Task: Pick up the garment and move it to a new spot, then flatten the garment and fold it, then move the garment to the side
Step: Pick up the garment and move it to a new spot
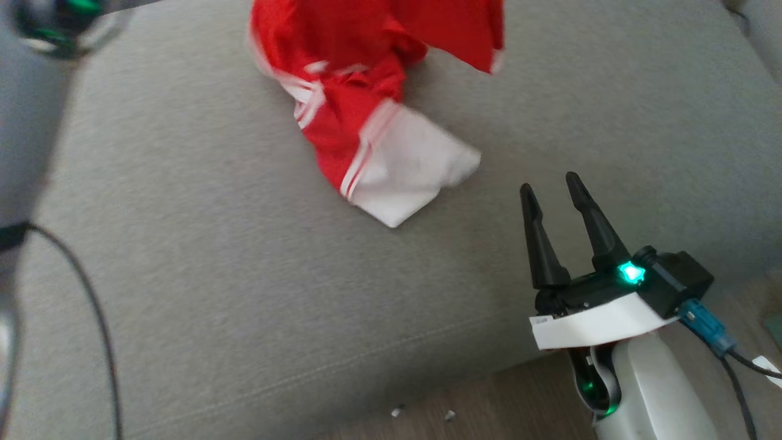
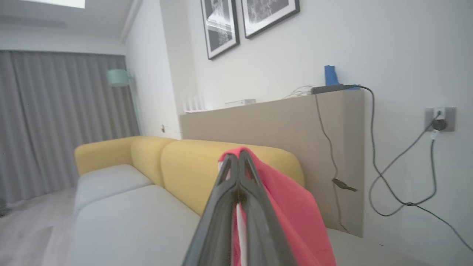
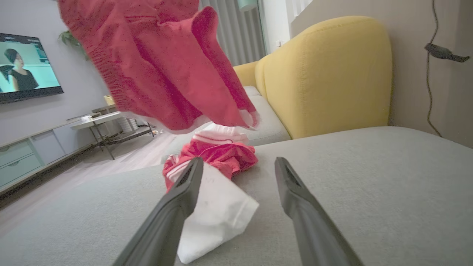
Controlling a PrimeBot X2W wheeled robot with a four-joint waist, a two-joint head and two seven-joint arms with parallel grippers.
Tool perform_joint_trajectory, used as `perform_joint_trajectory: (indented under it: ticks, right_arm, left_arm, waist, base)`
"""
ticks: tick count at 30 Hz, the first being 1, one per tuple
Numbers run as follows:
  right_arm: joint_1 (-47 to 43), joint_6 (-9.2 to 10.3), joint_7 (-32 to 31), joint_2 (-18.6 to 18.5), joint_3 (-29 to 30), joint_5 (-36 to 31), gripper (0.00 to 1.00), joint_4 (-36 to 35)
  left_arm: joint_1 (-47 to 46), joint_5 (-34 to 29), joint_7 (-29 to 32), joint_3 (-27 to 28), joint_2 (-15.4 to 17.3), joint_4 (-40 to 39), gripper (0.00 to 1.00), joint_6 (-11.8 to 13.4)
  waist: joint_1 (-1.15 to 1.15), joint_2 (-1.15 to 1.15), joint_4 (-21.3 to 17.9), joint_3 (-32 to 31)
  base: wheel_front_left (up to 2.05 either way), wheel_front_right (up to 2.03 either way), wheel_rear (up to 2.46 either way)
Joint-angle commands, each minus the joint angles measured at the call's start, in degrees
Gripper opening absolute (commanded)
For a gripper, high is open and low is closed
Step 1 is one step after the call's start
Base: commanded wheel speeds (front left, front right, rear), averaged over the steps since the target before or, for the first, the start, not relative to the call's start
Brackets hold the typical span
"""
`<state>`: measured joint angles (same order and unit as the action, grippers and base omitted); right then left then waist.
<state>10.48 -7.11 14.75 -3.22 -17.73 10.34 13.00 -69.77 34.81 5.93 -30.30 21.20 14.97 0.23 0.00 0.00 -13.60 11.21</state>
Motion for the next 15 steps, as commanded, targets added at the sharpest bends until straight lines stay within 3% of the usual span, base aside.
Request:
perform_joint_trajectory:
  ticks: [1, 3, 4, 5, 7, 15]
  right_arm:
    - [0.13, -0.37, 0.25, 0.35, -1.09, -0.58, 1.0, -1.5]
    - [-0.11, -0.37, 0.25, 0.35, -1.04, -0.91, 1.0, -1.34]
    - [-0.11, -0.37, 0.25, 0.35, -1.04, -0.91, 1.0, -1.34]
    - [-0.42, -0.37, 0.25, 0.35, -0.92, -1.36, 1.0, -1.18]
    - [-0.67, -0.37, 0.25, 0.35, -1.0, -1.84, 1.0, -0.9]
    - [-1.32, -0.37, 0.25, 0.35, -0.82, -3.67, 1.0, -0.18]
  left_arm:
    - [-2.35, -0.11, 0.61, 3.44, 4.77, -2.7, 0.0, 0.67]
    - [-1.38, -0.61, 0.88, 4.75, 7.88, -3.54, 0.0, 1.39]
    - [-1.38, -0.61, 0.88, 4.75, 7.88, -3.54, 0.0, 1.39]
    - [0.15, -1.29, 0.84, 5.93, 10.96, -3.65, 0.0, 2.18]
    - [2.01, -2.47, 0.23, 6.84, 14.18, -2.98, 0.0, 2.91]
    - [9.85, -2.8, -4.41, 9.53, 20.15, 3.32, 0.0, 4.0]
  waist:
    - [0.0, 0.0, 3.25, -1.26]
    - [0.0, 0.0, 5.16, -1.61]
    - [0.0, 0.0, 5.16, -1.61]
    - [0.0, 0.0, 7.22, -1.92]
    - [0.0, 0.0, 9.04, -2.13]
    - [0.0, 0.0, 14.79, -2.21]
  base:
    - [0.0, 0.0, 0.0]
    - [0.0, 0.0, 0.0]
    - [0.0, 0.0, 0.0]
    - [0.0, 0.0, 0.0]
    - [0.0, 0.0, 0.0]
    - [0.0, 0.0, 0.0]
